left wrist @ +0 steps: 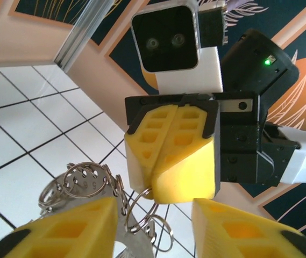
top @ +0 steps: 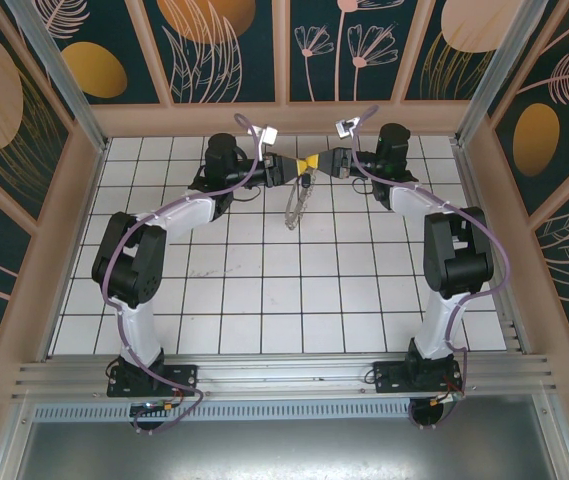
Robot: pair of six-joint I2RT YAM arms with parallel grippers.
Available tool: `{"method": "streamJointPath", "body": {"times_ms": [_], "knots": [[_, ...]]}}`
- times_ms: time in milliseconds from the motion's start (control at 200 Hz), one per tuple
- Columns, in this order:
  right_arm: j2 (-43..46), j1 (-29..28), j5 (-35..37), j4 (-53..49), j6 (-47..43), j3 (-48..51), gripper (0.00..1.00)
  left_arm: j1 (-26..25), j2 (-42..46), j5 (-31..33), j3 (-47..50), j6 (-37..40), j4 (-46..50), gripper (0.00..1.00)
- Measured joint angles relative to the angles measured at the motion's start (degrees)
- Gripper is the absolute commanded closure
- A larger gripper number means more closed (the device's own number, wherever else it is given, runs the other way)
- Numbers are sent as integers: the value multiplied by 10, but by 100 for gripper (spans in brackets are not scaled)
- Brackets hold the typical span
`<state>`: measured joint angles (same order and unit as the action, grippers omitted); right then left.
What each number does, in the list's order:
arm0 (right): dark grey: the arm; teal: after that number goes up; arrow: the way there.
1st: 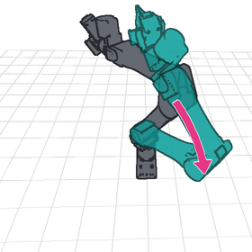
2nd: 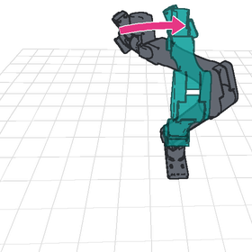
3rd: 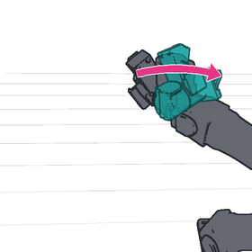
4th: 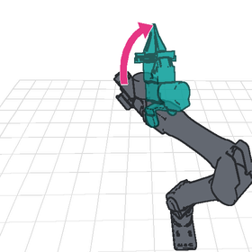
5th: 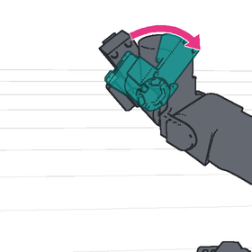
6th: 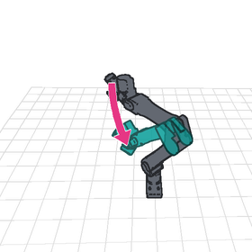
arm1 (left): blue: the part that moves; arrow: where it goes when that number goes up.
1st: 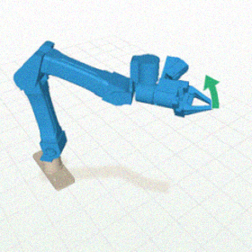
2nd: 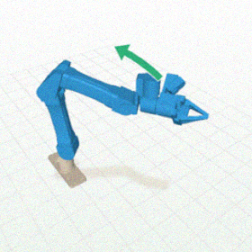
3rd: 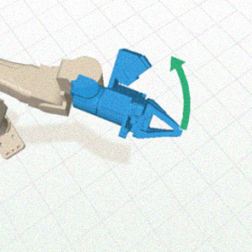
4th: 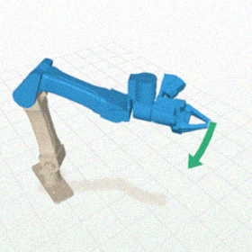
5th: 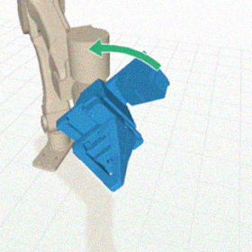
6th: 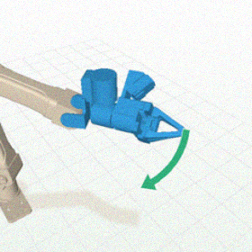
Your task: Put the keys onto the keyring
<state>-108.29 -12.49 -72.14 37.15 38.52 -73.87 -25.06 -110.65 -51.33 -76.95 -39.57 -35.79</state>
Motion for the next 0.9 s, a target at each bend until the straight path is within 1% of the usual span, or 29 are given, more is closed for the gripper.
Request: {"method": "streamJointPath", "body": {"times_ms": [40,125,380,576,671,801,901], "knots": [[0,0,0,0,0,0,100,0,-1,-2,0,-4,-8,74],[0,0,-2,1,0,0,100,1,-5,-7,0,-19,-22,79],[0,0,-4,4,0,0,100,3,-9,-17,5,-39,-50,81],[0,0,-9,4,0,0,100,3,-10,-19,9,-48,-60,87],[0,0,-10,5,0,0,100,3,-10,-19,10,-52,-61,87],[0,0,-10,5,0,0,100,3,-13,-22,10,-58,-70,78],[0,0,-10,6,0,0,100,3,-14,-25,10,-62,-77,78]]}}
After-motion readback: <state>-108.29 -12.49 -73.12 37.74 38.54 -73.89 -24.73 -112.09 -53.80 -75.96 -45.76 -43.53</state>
